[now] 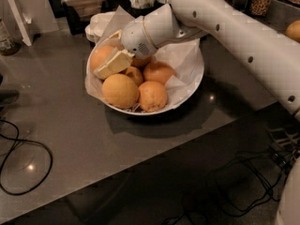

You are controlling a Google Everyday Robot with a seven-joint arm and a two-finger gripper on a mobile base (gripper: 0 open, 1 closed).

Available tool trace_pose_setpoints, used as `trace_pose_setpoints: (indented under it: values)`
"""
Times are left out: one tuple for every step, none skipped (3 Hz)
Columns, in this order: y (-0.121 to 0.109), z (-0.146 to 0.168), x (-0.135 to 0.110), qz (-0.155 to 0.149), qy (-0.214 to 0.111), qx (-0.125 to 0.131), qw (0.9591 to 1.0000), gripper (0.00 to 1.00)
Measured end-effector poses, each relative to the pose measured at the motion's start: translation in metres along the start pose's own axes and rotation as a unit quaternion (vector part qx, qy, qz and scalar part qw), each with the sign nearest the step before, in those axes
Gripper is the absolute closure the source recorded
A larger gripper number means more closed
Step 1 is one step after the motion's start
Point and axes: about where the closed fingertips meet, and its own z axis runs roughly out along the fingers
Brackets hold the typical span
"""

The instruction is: Pick orange from white bowl

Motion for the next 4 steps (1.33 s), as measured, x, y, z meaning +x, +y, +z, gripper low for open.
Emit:
trace_pose_setpoints:
  values:
    - [-0.0012, -0.0033, -0.0057, 0.000, 0.000, 0.000, 1.0000, 0.71]
    - [-0.0040, -0.0050, -0.0004, -0.002, 0.008, -0.002, 1.0000, 0.95]
    - [-0.0049, -0.0045, -0.0034, -0.002, 0.008, -0.002, 1.0000, 1.00]
    - [-0.0066, -0.0114, -0.0098, -0.023, -0.046, -0.004, 0.9987, 1.00]
